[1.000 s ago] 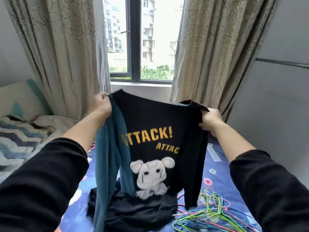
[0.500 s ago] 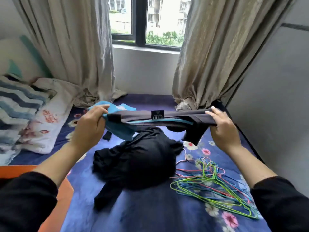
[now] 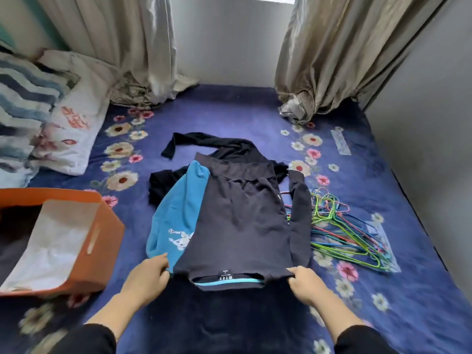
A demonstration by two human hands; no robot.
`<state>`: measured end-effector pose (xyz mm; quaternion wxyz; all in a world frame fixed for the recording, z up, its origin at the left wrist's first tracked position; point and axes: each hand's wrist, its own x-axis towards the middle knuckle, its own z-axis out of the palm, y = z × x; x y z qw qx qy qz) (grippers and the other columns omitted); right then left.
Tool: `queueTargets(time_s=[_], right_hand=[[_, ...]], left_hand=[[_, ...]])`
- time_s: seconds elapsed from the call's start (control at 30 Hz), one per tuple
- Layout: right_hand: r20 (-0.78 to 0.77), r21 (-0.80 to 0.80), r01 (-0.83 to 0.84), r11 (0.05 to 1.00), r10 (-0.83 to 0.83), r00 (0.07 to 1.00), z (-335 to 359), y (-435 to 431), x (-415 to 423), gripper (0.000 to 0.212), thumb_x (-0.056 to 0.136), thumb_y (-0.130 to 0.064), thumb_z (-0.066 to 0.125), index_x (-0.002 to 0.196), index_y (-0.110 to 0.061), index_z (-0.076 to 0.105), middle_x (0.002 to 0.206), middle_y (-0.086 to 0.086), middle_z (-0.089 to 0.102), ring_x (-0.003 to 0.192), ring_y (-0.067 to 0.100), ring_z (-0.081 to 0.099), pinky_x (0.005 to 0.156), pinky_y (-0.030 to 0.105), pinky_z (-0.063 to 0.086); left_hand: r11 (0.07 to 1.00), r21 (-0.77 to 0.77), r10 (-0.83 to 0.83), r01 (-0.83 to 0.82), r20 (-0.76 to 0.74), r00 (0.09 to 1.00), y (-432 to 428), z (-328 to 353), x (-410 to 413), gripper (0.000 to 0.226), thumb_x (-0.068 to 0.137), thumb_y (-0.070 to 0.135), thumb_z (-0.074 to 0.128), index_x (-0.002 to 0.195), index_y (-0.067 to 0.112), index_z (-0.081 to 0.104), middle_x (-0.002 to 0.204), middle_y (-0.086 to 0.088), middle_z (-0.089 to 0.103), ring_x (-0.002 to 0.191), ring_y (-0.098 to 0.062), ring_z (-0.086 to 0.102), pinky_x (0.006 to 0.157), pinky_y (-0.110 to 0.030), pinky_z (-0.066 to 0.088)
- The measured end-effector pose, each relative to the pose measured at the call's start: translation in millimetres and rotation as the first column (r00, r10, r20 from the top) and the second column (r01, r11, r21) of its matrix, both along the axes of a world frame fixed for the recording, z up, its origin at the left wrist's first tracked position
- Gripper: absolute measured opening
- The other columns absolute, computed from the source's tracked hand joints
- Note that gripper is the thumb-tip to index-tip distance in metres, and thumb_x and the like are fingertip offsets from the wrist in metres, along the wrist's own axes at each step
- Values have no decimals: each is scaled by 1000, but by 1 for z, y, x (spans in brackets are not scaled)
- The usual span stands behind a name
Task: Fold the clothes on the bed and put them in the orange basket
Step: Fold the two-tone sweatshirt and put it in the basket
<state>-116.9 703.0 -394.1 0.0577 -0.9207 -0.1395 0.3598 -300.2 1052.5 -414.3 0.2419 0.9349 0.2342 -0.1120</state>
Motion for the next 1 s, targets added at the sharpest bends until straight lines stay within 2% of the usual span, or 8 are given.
queueTargets(time_s=[0.13, 0.23, 0.3, 0.37, 0.53, 0.8, 0.93, 1.0], right_hand=[[-51, -61, -70, 996, 67, 996, -27, -14, -30, 47, 96, -24, 40, 142, -24, 46, 147, -2, 45, 135, 19, 41, 105, 27, 34], [-211, -105, -101, 989, 77, 975, -53, -24, -49, 47, 94, -23, 42, 141, -20, 47, 146, 2, 47, 133, 22, 44, 103, 28, 35], [-268, -109, -97, 989, 65, 961, -64, -30, -56, 50, 95, -20, 42, 145, -16, 41, 150, 5, 41, 137, 23, 40, 107, 27, 31], [-276, -91, -59, 994, 32, 961, -70, -31, -51, 47, 96, -17, 42, 143, -14, 44, 148, 7, 44, 136, 24, 41, 105, 27, 32], [-249, -51, 121, 991, -130, 960, -100, -27, -8, 45, 93, -19, 49, 138, -13, 52, 140, 8, 54, 130, 25, 48, 103, 30, 37], [64, 127, 344, 930, -354, 933, -159, -25, 115, 40, 92, -21, 51, 130, -9, 52, 131, 12, 55, 118, 30, 53, 94, 38, 43], [177, 265, 462, 846, -514, 839, -181, -20, 178, 48, 91, -30, 58, 131, -5, 45, 130, 14, 48, 119, 33, 49, 94, 40, 40], [164, 326, 513, 794, -582, 797, -191, -15, 202, 55, 87, -38, 63, 128, -6, 45, 129, 13, 52, 120, 32, 49, 98, 41, 41]], left_hand=[[996, 15, -77, 83, -235, 969, -5, -32, -31, 16, 81, 15, 48, 71, 26, 44, 141, 5, 51, 126, -19, 50, 80, -33, 48], [995, -31, -101, 99, -518, 849, -25, -60, -39, 28, 83, 18, 48, 108, 24, 60, 137, -2, 49, 125, -24, 48, 96, -32, 44], [996, -59, -86, 64, -576, 813, -45, -68, -33, 23, 84, 19, 49, 104, 23, 59, 125, -5, 55, 115, -26, 53, 93, -31, 45], [994, -95, -96, 53, -547, 832, -67, -69, -13, 10, 85, 17, 50, 91, 21, 57, 117, -7, 60, 108, -26, 55, 85, -28, 43], [972, -235, -70, -30, -407, 911, -131, -88, 60, 40, 90, 19, 48, 130, 17, 53, 143, -3, 47, 133, -20, 41, 107, -30, 34], [939, -331, -188, 96, -258, 948, -213, -144, 165, 50, 98, 26, 40, 147, 25, 32, 160, 2, 18, 147, -15, 14, 113, -33, 28], [915, -355, -256, 190, -148, 955, -240, -166, 204, 35, 98, 32, 40, 132, 27, 46, 125, 6, 53, 117, -16, 49, 93, -32, 44], [884, -441, -216, 155, -92, 972, -254, -173, 220, 33, 96, 38, 45, 127, 28, 49, 110, 8, 56, 100, -15, 54, 84, -31, 45]])
